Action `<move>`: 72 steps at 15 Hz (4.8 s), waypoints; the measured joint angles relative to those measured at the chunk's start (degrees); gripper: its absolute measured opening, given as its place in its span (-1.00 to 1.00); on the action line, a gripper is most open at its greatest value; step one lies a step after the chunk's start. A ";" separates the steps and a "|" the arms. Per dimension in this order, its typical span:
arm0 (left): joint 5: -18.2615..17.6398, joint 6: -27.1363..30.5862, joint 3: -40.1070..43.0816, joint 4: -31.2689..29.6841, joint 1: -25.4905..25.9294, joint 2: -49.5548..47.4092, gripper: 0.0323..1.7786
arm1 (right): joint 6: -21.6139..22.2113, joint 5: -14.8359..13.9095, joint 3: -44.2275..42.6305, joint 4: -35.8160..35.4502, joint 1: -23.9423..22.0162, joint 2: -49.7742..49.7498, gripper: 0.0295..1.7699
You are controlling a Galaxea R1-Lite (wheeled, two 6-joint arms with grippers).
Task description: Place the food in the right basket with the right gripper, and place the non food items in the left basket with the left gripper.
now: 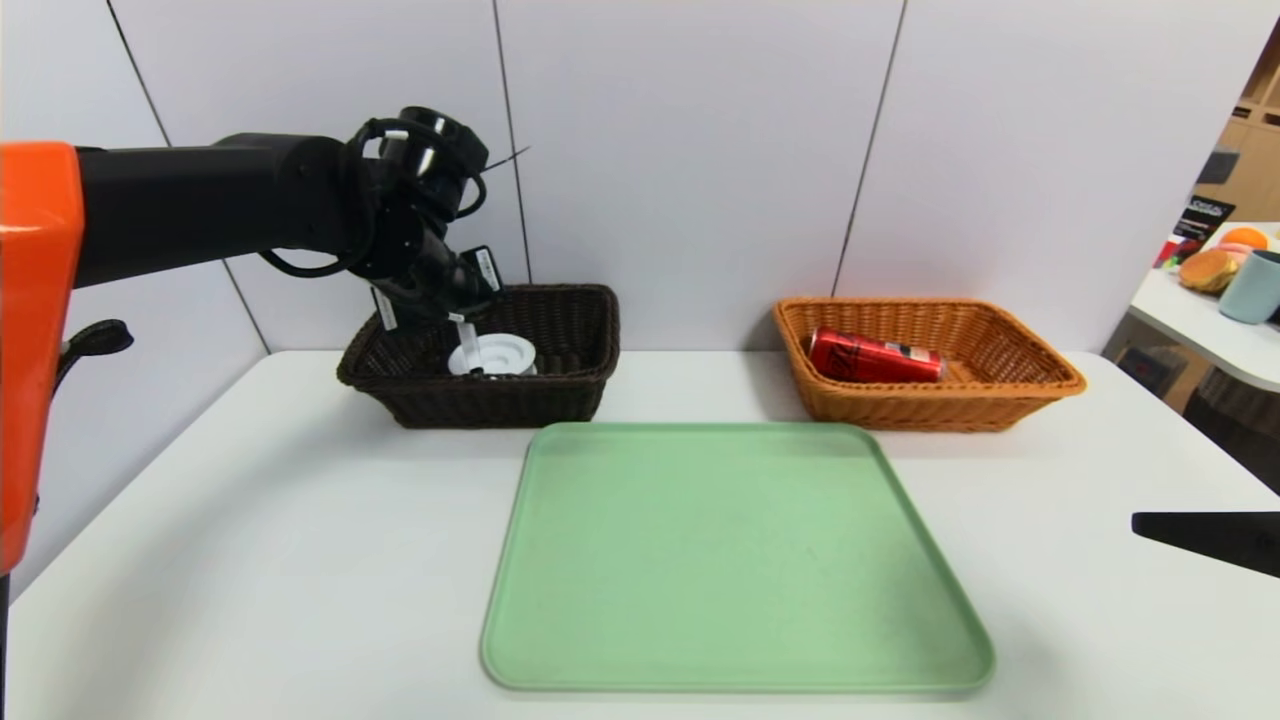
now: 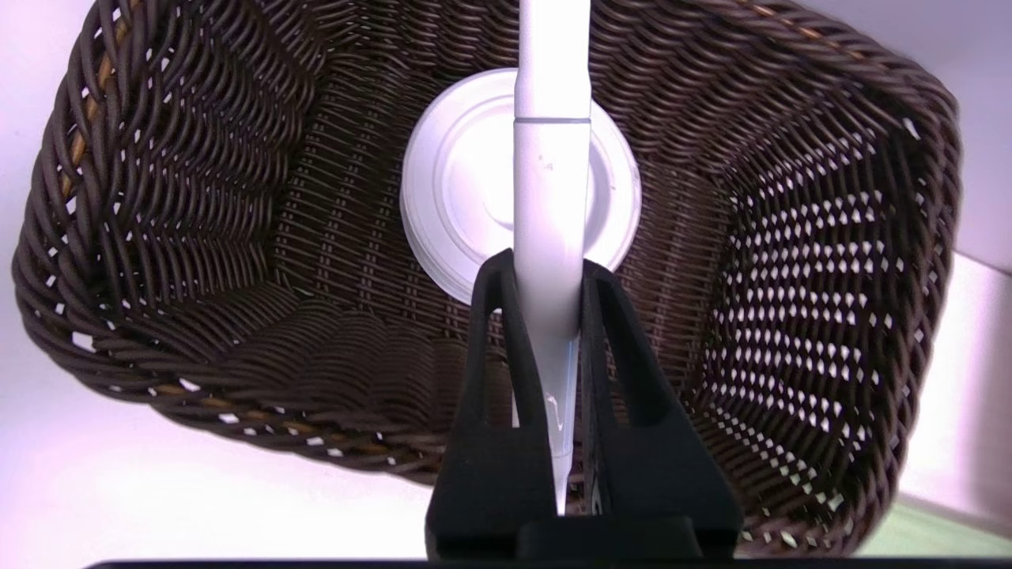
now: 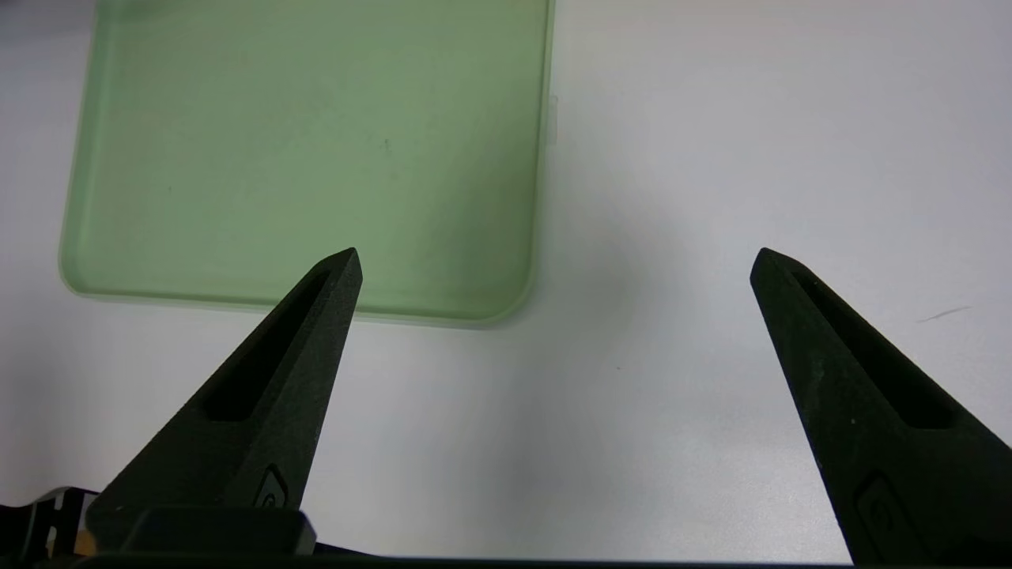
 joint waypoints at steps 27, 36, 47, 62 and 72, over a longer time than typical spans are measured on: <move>1.13 -8.00 -0.12 -7.02 1.40 3.95 -0.86 | -0.41 0.00 3.97 0.26 1.29 -2.23 0.92; 1.29 -8.33 0.24 -6.67 2.27 5.88 -0.86 | -0.38 -0.12 3.91 0.28 1.24 -2.97 0.92; 1.35 -8.33 0.22 -6.61 2.82 6.84 0.30 | -0.35 -0.12 4.34 0.30 1.23 -3.69 0.92; 7.91 30.90 1.99 -5.24 3.17 -2.10 0.83 | -5.47 -2.34 3.04 -0.33 1.23 -4.49 0.92; 0.34 35.94 26.27 -15.63 2.57 -16.57 0.88 | -12.91 -6.81 2.27 -1.45 1.16 -4.71 0.92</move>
